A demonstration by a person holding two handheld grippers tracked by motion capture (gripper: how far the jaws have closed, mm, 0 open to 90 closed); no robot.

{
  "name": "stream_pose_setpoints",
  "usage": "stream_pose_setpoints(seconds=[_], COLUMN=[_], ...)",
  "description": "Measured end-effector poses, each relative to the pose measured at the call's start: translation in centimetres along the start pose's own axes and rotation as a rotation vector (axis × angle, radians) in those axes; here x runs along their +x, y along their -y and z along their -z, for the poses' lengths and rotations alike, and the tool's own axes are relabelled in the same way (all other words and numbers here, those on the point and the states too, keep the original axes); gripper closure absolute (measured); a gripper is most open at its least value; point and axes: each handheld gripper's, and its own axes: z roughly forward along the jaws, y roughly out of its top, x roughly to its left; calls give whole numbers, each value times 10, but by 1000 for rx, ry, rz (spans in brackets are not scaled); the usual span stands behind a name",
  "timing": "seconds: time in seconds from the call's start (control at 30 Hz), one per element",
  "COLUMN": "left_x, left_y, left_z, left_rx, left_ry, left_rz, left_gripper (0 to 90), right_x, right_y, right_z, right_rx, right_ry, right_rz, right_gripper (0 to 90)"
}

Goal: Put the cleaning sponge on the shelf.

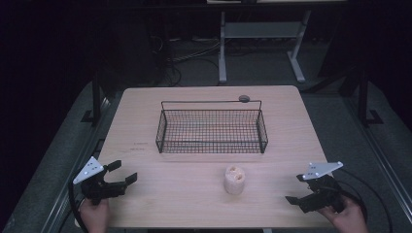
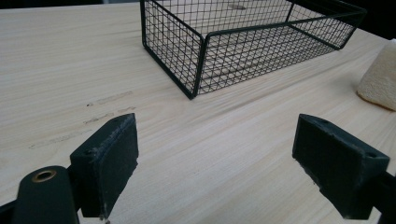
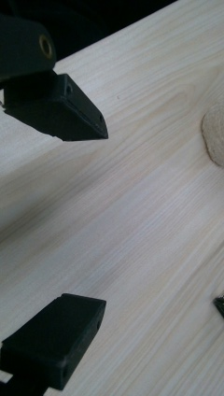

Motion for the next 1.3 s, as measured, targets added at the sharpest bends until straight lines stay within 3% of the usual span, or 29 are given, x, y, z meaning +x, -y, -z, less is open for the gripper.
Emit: stream_pose_setpoints(seconds=[0.8,1.3], left_x=[1,4], left_y=[0,1], left_z=[2,6], left_rx=[-10,-20], left_ry=[0,-8], left_rz=[6,17], left_gripper=[138,138], right_x=[11,23], right_y=[-25,-53], right_z=[-10,-23], right_rx=[26,75], right_ry=[-32,-63], right_rz=[68,159], right_gripper=[144,144])
